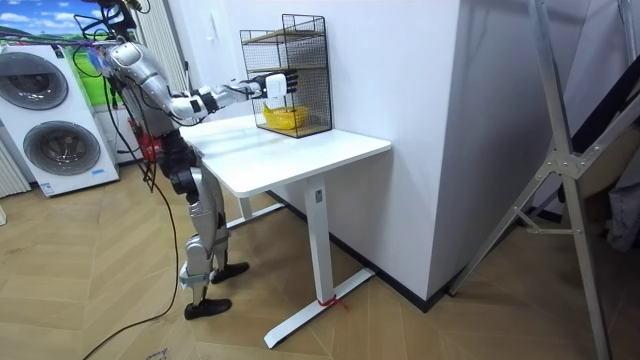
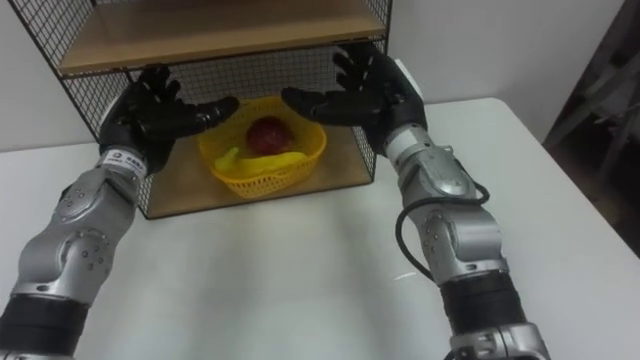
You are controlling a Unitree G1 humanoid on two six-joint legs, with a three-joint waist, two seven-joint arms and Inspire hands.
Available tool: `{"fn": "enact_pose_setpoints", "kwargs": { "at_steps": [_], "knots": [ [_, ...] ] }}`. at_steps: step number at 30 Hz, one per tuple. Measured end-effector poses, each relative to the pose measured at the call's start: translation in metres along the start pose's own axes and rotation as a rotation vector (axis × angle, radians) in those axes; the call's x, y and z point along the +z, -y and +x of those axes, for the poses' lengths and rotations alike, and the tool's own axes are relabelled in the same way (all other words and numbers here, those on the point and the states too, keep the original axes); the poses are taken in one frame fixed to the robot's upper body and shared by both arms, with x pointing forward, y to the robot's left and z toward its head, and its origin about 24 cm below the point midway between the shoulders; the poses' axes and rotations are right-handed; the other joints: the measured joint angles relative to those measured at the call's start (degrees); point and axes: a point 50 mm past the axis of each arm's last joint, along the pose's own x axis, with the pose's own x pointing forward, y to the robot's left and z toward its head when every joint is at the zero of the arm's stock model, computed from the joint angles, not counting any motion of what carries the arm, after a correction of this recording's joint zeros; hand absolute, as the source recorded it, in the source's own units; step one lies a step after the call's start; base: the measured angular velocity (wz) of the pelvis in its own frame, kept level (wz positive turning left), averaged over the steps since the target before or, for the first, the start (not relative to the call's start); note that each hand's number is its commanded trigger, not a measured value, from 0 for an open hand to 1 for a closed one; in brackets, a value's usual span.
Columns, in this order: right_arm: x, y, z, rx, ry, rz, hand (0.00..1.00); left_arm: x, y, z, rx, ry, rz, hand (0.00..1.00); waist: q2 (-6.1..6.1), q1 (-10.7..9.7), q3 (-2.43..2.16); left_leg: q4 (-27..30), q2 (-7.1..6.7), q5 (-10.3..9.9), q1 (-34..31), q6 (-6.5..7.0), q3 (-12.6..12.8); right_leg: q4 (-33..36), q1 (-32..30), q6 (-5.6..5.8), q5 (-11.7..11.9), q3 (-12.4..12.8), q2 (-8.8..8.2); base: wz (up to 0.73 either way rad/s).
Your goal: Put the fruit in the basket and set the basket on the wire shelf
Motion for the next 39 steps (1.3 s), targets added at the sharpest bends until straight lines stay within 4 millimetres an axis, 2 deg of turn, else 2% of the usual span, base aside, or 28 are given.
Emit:
{"fn": "enact_pose_setpoints", "kwargs": {
  "at_steps": [7, 13, 19, 21, 24, 32, 39],
  "knots": [
    [-0.004, -0.003, -0.019, 0.027, 0.012, -0.018, 0.0, 0.002, -0.001, -0.022, -0.009, 0.056, 0.017, 0.0, -0.94, -0.17, -0.09, -0.57, 0.06, -0.01, 0.73, -0.03, 0.91, -0.55, 0.54, -0.08, 0.05, 0.8, -0.02, -0.06],
    [-0.006, 0.0, -0.031, 0.013, 0.011, -0.044, 0.0, -0.02, -0.016, -0.042, 0.032, -0.007, 0.043, 0.0, -1.14, 0.07, -0.11, -0.44, 0.11, -0.09, 0.89, -0.14, 0.65, -0.57, 0.98, -0.12, 0.08, 0.46, 0.13, 0.03],
    [-0.006, 0.004, -0.049, 0.005, 0.016, -0.068, 0.0, -0.028, -0.026, -0.057, 0.05, -0.032, 0.085, 0.0, -0.22, 0.26, 0.16, -0.56, 0.06, -0.38, 0.68, -0.38, -0.22, -0.64, 0.95, -0.2, 0.13, 0.08, 0.27, 0.03],
    [-0.004, 0.005, -0.061, -0.007, 0.033, -0.068, 0.0, -0.027, -0.028, -0.069, 0.041, -0.017, 0.09, 0.0, 0.37, 0.36, -0.12, -0.61, -0.05, -0.24, 0.61, -0.26, -0.2, -1.05, 0.97, -0.15, -0.02, 0.14, 0.25, 0.0],
    [-0.003, 0.008, -0.071, -0.028, 0.053, -0.07, 0.0, -0.03, -0.033, -0.078, 0.041, -0.014, 0.1, 0.0, 0.62, 0.28, -0.38, -0.65, -0.12, 0.03, 0.85, -0.27, -0.09, -1.53, 1.33, -0.12, -0.05, 0.21, 0.28, 0.0],
    [-0.018, 0.012, -0.091, -0.053, -0.005, -0.1, 0.0, -0.031, -0.033, -0.097, 0.005, -0.013, 0.105, 0.0, -0.8, 1.0, 0.19, -0.83, 0.04, 0.09, 0.73, -0.53, 0.19, -1.55, 1.1, -0.39, -0.23, 0.01, 0.28, -0.01],
    [-0.037, 0.015, -0.115, -0.053, -0.076, -0.073, 0.0, -0.04, -0.04, -0.114, 0.018, -0.039, 0.104, 0.0, -0.84, 1.39, 0.19, -0.57, -0.07, -0.19, 0.49, -0.58, 0.01, -1.58, 1.13, -0.39, -0.24, -0.24, 0.26, 0.0]
  ]
}}
